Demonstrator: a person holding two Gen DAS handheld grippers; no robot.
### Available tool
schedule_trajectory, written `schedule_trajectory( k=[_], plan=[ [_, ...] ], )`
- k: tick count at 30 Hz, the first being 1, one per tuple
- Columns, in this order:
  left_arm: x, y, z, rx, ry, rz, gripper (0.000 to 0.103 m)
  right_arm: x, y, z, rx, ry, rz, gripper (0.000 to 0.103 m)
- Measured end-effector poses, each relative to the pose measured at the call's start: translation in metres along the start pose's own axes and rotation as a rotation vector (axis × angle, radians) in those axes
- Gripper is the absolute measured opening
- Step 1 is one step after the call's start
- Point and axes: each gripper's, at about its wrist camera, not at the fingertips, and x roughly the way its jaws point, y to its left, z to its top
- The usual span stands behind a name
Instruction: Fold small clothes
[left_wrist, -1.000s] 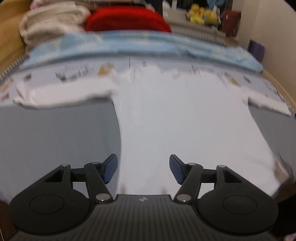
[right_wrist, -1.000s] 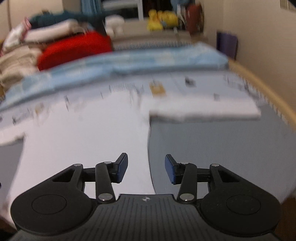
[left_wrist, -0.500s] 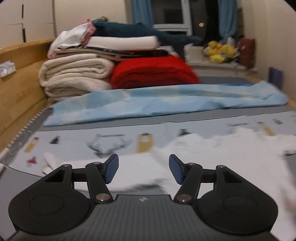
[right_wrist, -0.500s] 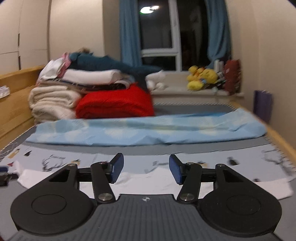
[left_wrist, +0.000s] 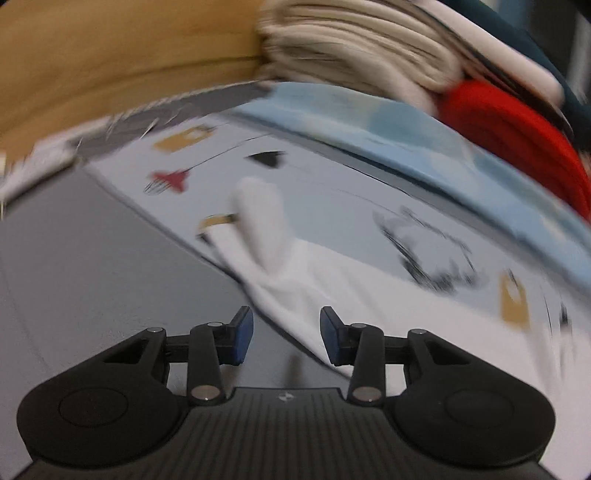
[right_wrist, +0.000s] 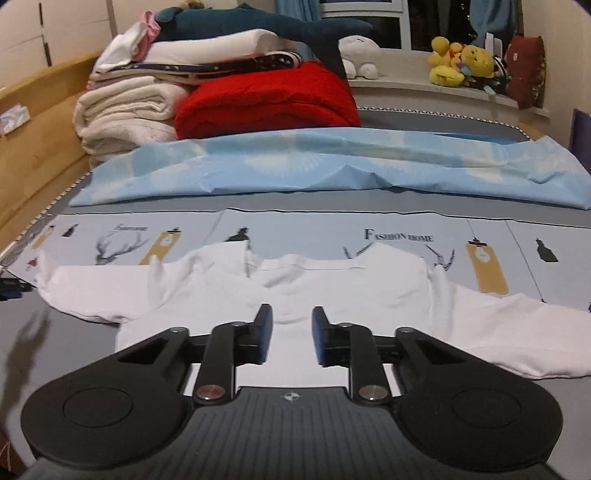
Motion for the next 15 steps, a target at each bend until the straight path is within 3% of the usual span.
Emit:
schedule_trajectory(
  k=[5,11,12,13,15],
  plan=[
    [0.042,0.039,0.021,-0.176,-0.011,-0.007,0.045,0.016,-0.009,-0.002,0.014,0.049,0.038,0.023],
    [0.082,0.05,0.025,-0.243,-0.004,0.005,0.043,0.031,-0.011,-0.007,0.02,0.088,0.033,0.023],
    [0.086,0.047,0.027,-0.229,-0.017,0.004,0.038,0.033,-0.011,-0.009,0.019,0.094,0.033,0.023],
    [0.087,0.044,0.027,-0.215,-0.022,0.0,0.004,0.034,-0.01,-0.009,0.014,0.098,0.031,0.023],
    [0.077,0.043,0.026,-0.22,-0.065,0.055,0.003,0.036,-0.008,-0.011,-0.001,0.099,0.019,0.023]
  ],
)
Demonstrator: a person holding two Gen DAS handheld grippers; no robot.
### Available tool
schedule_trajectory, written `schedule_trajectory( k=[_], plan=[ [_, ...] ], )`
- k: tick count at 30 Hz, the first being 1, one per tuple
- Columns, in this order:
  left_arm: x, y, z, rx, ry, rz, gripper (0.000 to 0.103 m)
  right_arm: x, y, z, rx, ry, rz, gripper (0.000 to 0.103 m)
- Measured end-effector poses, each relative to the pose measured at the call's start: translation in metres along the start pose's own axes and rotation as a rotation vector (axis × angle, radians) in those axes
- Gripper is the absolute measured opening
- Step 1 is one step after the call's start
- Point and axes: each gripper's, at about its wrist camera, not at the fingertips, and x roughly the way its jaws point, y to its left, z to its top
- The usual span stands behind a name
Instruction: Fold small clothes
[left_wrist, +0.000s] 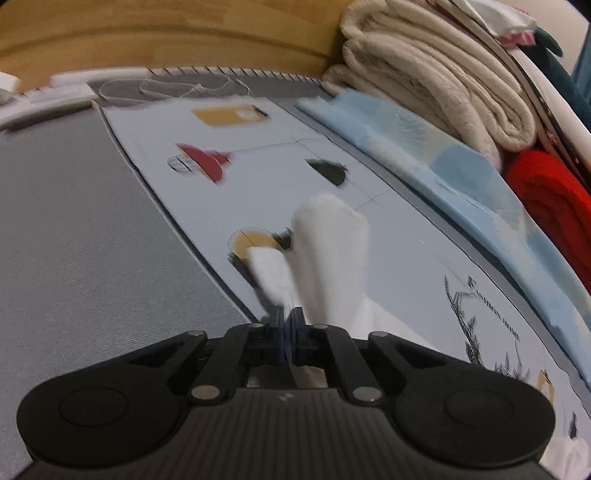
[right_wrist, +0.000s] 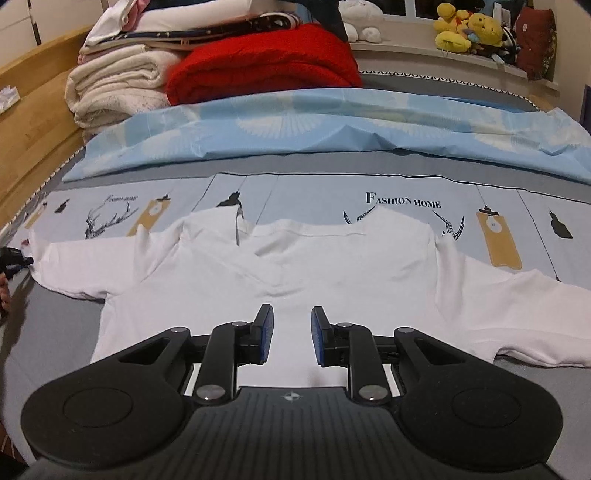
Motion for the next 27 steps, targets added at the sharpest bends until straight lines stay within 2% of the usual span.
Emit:
schedule_trajectory(
  k=[2,3,6,8,9,10,12,13,16,18,21,24,26,27],
  plan=[
    [-0.022,0.002,-0.003,-0.019,-0.093,0.093,0.003,0.002,0.001,-0.001,-0.005,0.008,-0.024,0.023],
    [-0.029,0.003,-0.005,-0.034,-0.114,0.116,0.003,0.003,0.0,-0.001,-0.005,0.016,-0.036,0.023],
    [-0.032,0.007,-0.013,-0.061,-0.048,0.094,0.007,0.005,-0.005,-0.001,0.016,0.032,-0.068,0.023],
    [-0.024,0.012,-0.019,-0.1,0.02,0.096,0.039,0.006,-0.01,-0.002,0.03,0.046,-0.084,0.023],
    [-0.019,0.016,-0.022,-0.127,0.044,0.092,0.04,0.006,-0.012,-0.003,0.037,0.053,-0.092,0.024],
    [-0.018,0.019,-0.024,-0.143,0.034,0.096,0.037,0.007,-0.015,-0.004,0.044,0.059,-0.101,0.024],
    [-0.017,0.021,-0.022,-0.151,0.027,0.112,0.023,0.007,-0.02,-0.007,0.061,0.075,-0.116,0.024],
    [-0.018,0.022,-0.022,-0.157,0.027,0.123,0.003,0.007,-0.023,-0.008,0.068,0.082,-0.122,0.024],
    [-0.031,0.011,-0.013,-0.13,-0.004,0.138,0.003,0.006,-0.034,-0.01,0.101,0.091,-0.141,0.024],
    [-0.05,-0.009,-0.002,-0.092,-0.046,0.137,0.003,0.005,-0.045,-0.01,0.143,0.09,-0.167,0.024],
    [-0.091,-0.048,0.011,-0.089,-0.081,0.059,0.003,0.002,-0.066,-0.006,0.245,0.085,-0.18,0.024],
    [-0.139,-0.098,0.012,-0.023,-0.091,-0.027,0.003,-0.009,-0.092,0.001,0.36,0.047,-0.161,0.023],
    [-0.173,-0.13,0.004,-0.007,-0.058,-0.069,0.003,-0.018,-0.105,0.005,0.398,0.01,-0.163,0.014],
    [-0.191,-0.144,-0.004,-0.022,-0.024,-0.099,0.003,-0.023,-0.111,0.007,0.412,-0.009,-0.168,0.004]
  ],
)
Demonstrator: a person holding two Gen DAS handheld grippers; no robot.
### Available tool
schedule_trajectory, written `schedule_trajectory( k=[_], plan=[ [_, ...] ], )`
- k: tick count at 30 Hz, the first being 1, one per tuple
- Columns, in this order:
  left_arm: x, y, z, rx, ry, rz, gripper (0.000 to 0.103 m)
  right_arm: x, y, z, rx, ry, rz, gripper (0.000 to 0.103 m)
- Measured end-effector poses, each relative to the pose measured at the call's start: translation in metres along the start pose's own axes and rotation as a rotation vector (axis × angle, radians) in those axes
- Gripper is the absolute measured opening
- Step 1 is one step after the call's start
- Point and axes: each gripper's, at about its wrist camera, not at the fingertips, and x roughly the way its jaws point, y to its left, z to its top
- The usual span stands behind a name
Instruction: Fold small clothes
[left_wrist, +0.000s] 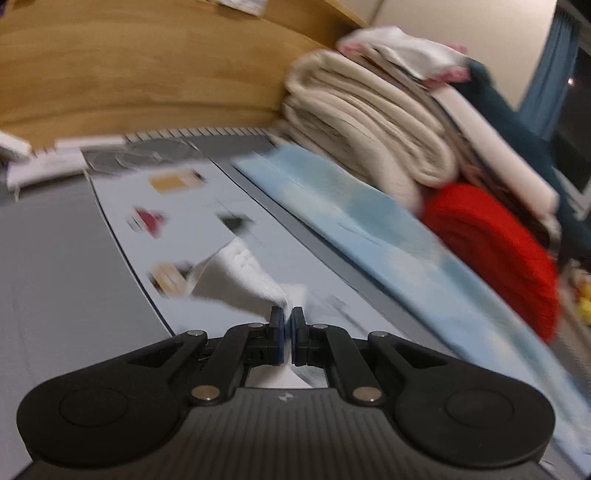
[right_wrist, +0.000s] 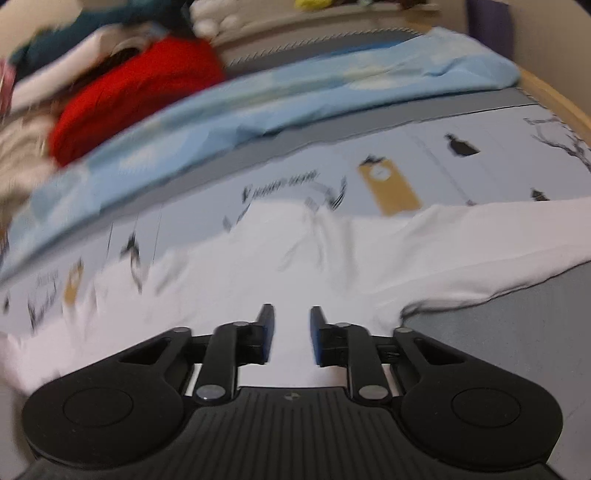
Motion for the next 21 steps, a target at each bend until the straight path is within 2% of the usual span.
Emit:
schedule_trajectory(
  k=[3,4,8,10,12,15,16,17,18,19,21],
  plan=[
    [-0.035,-0.049,-0.036,-0.025,0.071,-0.126,0.003,-0.009,-0.015,0.008,0.034,-0.035,0.006,0.003],
    [-0.041,-0.068,-0.052,0.005,0.085,-0.166,0.003,-0.012,-0.019,0.008,0.045,-0.036,0.007,0.003],
    [-0.046,-0.154,-0.127,0.238,0.151,-0.309,0.003,-0.011,-0.036,0.003,0.082,0.008,0.029,0.004],
    [-0.045,-0.19,-0.158,0.292,0.211,-0.366,0.003,-0.012,-0.041,0.0,0.083,0.021,0.029,0.004],
    [-0.054,-0.224,-0.184,0.342,0.228,-0.409,0.003,-0.013,-0.043,-0.001,0.068,0.015,0.019,0.004],
    [-0.071,-0.26,-0.216,0.388,0.287,-0.558,0.004,-0.01,-0.046,0.0,0.074,0.005,0.002,0.004],
    [-0.072,-0.268,-0.226,0.395,0.347,-0.617,0.011,-0.007,-0.047,0.0,0.084,0.007,0.0,0.004],
    [-0.068,-0.275,-0.236,0.419,0.447,-0.675,0.026,-0.003,-0.048,0.0,0.095,0.012,-0.001,0.004],
    [-0.061,-0.278,-0.241,0.439,0.542,-0.717,0.032,0.0,-0.049,0.0,0.102,0.016,0.001,0.004],
    [-0.057,-0.276,-0.241,0.445,0.577,-0.731,0.033,0.004,-0.048,0.0,0.109,0.022,0.008,0.004],
    [-0.052,-0.262,-0.225,0.455,0.501,-0.678,0.033,0.012,-0.045,-0.001,0.118,0.037,0.022,0.008]
  ],
)
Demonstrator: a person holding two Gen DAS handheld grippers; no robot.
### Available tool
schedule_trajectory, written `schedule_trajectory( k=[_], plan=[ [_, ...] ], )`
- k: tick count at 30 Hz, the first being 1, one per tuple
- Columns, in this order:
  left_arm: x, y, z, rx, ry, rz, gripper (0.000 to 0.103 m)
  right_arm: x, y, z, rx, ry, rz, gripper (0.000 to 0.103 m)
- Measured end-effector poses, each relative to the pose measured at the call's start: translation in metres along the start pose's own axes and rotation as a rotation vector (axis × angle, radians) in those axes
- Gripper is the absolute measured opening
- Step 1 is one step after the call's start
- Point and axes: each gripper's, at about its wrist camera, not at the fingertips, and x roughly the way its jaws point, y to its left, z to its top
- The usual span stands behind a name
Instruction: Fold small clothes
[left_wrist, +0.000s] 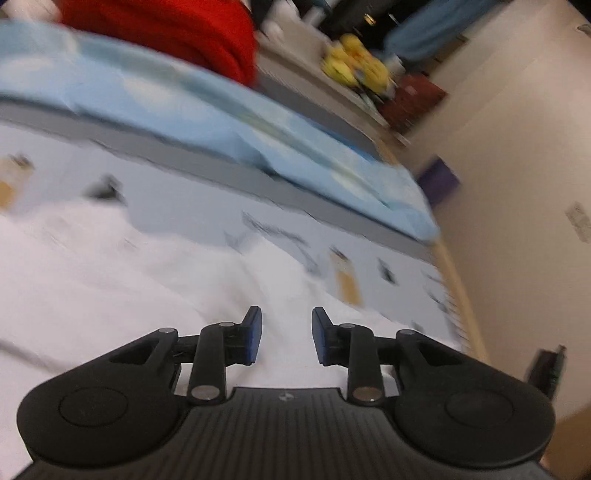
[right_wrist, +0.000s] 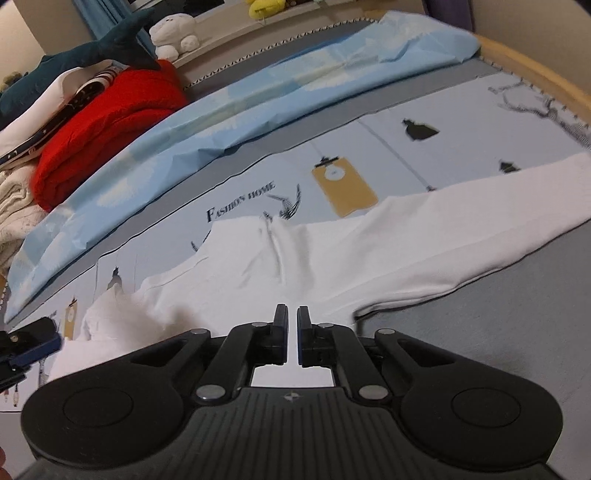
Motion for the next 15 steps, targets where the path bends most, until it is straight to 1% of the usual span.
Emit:
schedule_trajectory(
  k=[1,3,6,8,9,11,13,14,15],
  plan=[
    [-0.006,0.012,0.005,0.001,-0.028,0.044,0.033,0.006,0.002,-0.001,0.006,0.01,0.009,0.013],
    [-0.016,0.04,0.016,-0.019,-0.065,0.149,0.033,0.02,0.008,-0.005,0.017,0.043,0.03,0.015],
    [-0.028,0.088,0.026,-0.092,-0.064,0.336,0.033,0.044,0.02,-0.014,0.003,0.088,0.046,0.015],
    [-0.036,0.122,0.031,-0.164,-0.058,0.427,0.033,0.063,0.029,-0.022,-0.006,0.127,0.053,0.015],
    [-0.042,0.136,0.036,-0.201,-0.059,0.446,0.033,0.072,0.034,-0.026,-0.01,0.147,0.067,0.015],
    [-0.055,0.165,0.043,-0.268,-0.068,0.451,0.033,0.087,0.043,-0.033,-0.006,0.16,0.09,0.015],
    [-0.064,0.18,0.048,-0.3,-0.083,0.448,0.033,0.099,0.054,-0.04,-0.055,0.163,0.105,0.015],
    [-0.068,0.184,0.048,-0.296,-0.085,0.448,0.033,0.105,0.059,-0.043,-0.085,0.164,0.083,0.015],
    [-0.072,0.188,0.051,-0.287,-0.087,0.449,0.033,0.111,0.062,-0.047,-0.116,0.161,0.04,0.016]
  ],
)
